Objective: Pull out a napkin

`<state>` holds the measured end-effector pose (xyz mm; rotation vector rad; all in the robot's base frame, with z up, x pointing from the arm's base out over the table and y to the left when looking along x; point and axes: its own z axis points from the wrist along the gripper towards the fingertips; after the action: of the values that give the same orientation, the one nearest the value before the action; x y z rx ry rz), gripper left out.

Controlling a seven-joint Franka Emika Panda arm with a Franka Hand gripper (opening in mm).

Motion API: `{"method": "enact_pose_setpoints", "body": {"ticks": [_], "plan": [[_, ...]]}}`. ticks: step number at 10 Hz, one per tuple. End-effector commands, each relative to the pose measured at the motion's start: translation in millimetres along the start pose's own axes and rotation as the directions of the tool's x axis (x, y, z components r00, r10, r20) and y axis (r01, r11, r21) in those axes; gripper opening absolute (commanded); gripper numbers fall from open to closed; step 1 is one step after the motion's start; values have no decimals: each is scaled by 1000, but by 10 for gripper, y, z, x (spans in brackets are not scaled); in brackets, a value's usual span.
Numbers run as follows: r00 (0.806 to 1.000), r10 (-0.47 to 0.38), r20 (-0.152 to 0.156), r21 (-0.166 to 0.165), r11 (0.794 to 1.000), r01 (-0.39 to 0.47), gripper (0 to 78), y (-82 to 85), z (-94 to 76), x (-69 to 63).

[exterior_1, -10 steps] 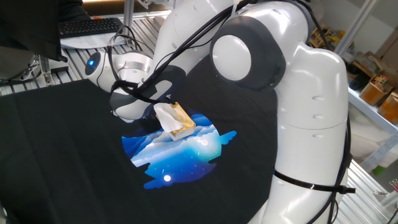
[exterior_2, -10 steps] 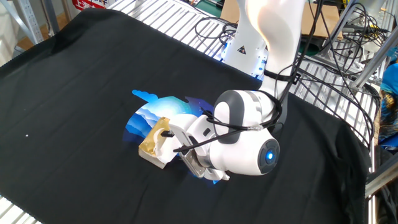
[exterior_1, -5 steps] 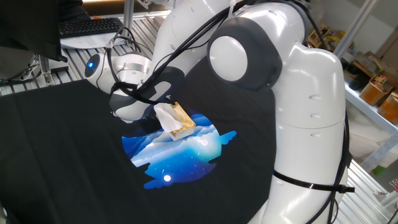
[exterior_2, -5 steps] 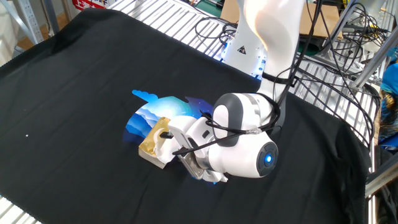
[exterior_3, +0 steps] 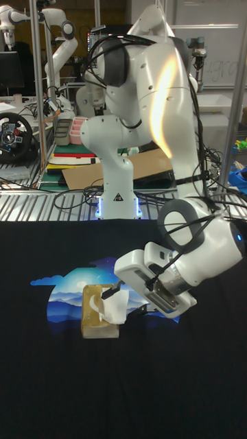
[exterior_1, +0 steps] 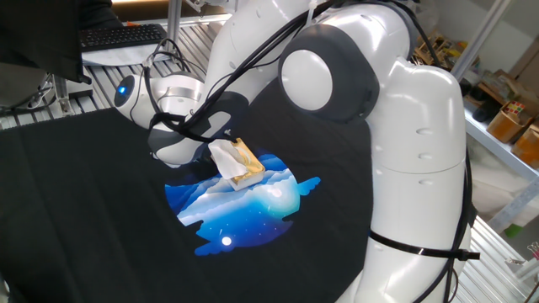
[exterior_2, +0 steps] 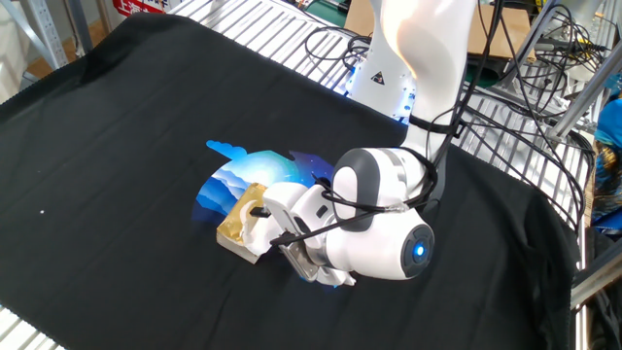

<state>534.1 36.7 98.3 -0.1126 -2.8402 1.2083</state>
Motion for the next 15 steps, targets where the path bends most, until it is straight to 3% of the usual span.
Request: {"method": "enact_pose_setpoints", "body": {"ticks": [1, 14, 15], "plan": [[1000, -1, 11, -3, 1000, 1, 15, -10, -12, -21], [1000, -1, 11, -3, 1000, 1, 15, -10, -12, -21], [1000, 26, -13, -62, 998, -27, 15, -68, -74, -76]]}}
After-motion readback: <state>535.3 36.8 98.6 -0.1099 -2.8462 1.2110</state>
